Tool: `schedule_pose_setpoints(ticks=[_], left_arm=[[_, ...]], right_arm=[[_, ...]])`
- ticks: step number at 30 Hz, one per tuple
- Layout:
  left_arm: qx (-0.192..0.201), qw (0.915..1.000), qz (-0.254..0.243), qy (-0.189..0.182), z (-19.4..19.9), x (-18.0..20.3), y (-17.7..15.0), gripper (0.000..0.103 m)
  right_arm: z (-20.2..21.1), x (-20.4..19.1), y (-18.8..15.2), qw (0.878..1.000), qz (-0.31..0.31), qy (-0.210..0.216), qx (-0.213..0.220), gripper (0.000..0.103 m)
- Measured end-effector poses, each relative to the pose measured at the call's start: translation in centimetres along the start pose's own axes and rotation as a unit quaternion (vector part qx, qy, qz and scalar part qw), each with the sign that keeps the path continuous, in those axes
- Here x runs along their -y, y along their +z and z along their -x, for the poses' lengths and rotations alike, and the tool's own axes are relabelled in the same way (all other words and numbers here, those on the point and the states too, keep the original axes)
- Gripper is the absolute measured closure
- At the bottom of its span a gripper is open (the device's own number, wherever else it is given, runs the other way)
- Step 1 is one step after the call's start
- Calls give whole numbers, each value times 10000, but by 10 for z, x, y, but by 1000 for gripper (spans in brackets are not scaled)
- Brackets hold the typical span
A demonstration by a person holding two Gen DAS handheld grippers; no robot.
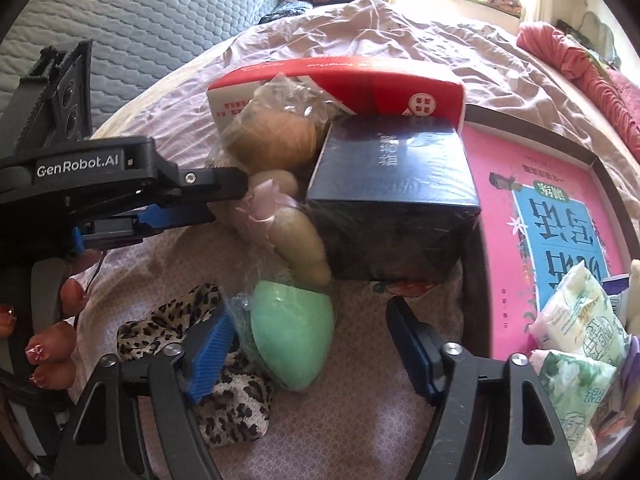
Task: Organize soft objects
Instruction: 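Grasp white plush bunny keychain with left tool while right tool grasps bagged green sponge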
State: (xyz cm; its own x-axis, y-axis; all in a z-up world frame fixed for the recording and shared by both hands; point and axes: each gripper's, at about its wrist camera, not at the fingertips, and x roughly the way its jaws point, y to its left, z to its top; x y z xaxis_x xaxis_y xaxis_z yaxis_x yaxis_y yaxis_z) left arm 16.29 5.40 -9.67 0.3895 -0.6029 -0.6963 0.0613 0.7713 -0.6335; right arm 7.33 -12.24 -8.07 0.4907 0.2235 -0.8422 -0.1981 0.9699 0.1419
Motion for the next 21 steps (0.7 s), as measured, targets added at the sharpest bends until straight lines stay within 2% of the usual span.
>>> schedule_pose_setpoints(ticks=[3,4,5,6,13,18,21], left_arm=[[27,10000,-8,1,1,-1,0,68],[39,10000,-48,19,2,1,0,69],[49,10000,-69,35,3,1,-1,70],[60,9999,-93,54,4,2,-2,71],[84,9998,-149,118,11,5,-7,75],[82,9996,-177,180,16,4,-11,76],[78,9996,-180,193,18,4,-11,77]], right_arm=[[3,6,1,9999,-101,60,33,39],[4,7,2,9999,-105,98,66,45],[6,6,3,9998,-79,176,92,58],[7,4,3,9995,-68,298,76,60],[1,-9,-1,9995,318,40,-65,57],[-6,-8,0,9995,259,82,-161,56],[-9,-8,-1,9993,283,138,-210,59]])
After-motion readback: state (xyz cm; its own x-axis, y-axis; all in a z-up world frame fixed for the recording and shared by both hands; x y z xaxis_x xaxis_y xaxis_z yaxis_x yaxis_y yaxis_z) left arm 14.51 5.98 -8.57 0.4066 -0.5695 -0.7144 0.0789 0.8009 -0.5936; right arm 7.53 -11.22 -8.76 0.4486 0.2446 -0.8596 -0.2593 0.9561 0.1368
